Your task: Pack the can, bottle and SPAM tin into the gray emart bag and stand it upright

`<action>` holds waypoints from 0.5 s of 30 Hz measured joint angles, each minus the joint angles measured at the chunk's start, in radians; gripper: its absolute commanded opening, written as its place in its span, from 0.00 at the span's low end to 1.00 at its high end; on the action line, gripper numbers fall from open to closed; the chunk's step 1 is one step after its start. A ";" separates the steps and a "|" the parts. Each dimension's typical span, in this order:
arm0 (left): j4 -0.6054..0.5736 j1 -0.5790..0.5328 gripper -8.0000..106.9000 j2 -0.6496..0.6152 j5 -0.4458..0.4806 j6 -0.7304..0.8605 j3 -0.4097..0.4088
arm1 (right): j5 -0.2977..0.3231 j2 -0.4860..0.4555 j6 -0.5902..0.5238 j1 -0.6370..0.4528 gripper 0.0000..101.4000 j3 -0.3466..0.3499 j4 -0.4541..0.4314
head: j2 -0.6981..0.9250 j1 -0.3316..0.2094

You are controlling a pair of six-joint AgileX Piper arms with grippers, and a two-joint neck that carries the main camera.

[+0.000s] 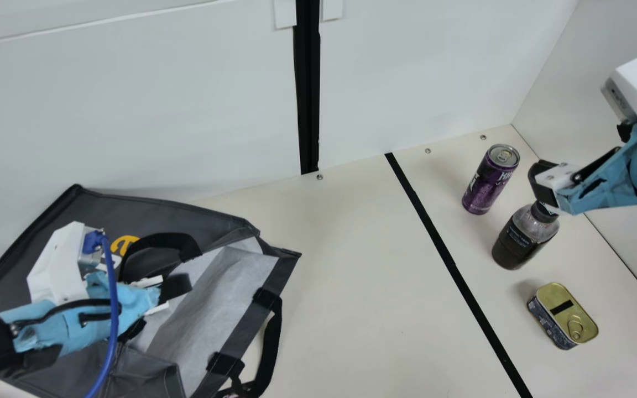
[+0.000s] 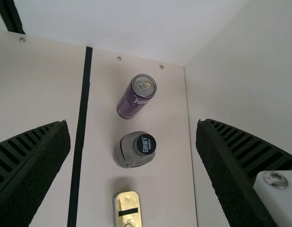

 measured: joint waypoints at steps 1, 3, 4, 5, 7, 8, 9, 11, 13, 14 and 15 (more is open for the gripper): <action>0.000 0.000 0.00 0.000 0.000 0.000 0.000 | -0.001 0.004 0.006 0.001 0.94 -0.005 -0.010 | 0.000 0.000; 0.000 0.000 0.00 0.000 0.000 0.000 0.000 | 0.001 0.012 0.020 0.002 0.94 -0.017 -0.023 | 0.000 0.000; 0.000 0.000 0.00 0.000 0.000 0.000 0.000 | 0.002 0.017 0.030 0.002 0.94 -0.025 -0.026 | 0.000 0.000; 0.000 0.000 0.00 0.000 0.000 0.000 0.000 | 0.004 0.021 0.034 0.002 0.94 -0.031 -0.027 | 0.002 0.000; 0.000 0.000 0.00 0.000 0.000 0.000 0.000 | 0.010 0.034 0.046 0.002 0.94 -0.047 -0.041 | 0.002 0.000; 0.000 0.000 0.00 0.000 0.000 0.000 0.000 | 0.011 0.040 0.050 0.004 0.94 -0.054 -0.045 | 0.000 0.000; 0.000 0.000 0.00 0.000 0.000 0.000 0.000 | 0.012 0.047 0.053 0.005 0.94 -0.060 -0.051 | 0.002 0.000; 0.000 0.000 0.00 0.000 0.000 0.000 0.000 | 0.012 0.058 0.061 0.006 0.94 -0.069 -0.063 | 0.002 0.000; 0.000 0.000 0.00 0.000 0.000 0.000 0.000 | 0.013 0.072 0.075 0.009 0.94 -0.081 -0.076 | 0.000 0.000; 0.000 0.000 0.00 0.000 0.000 0.000 0.000 | 0.012 0.078 0.078 0.010 0.94 -0.085 -0.081 | 0.000 0.000; 0.000 0.000 0.00 0.000 0.000 0.000 0.000 | 0.012 0.085 0.081 0.013 0.94 -0.091 -0.088 | 0.000 0.000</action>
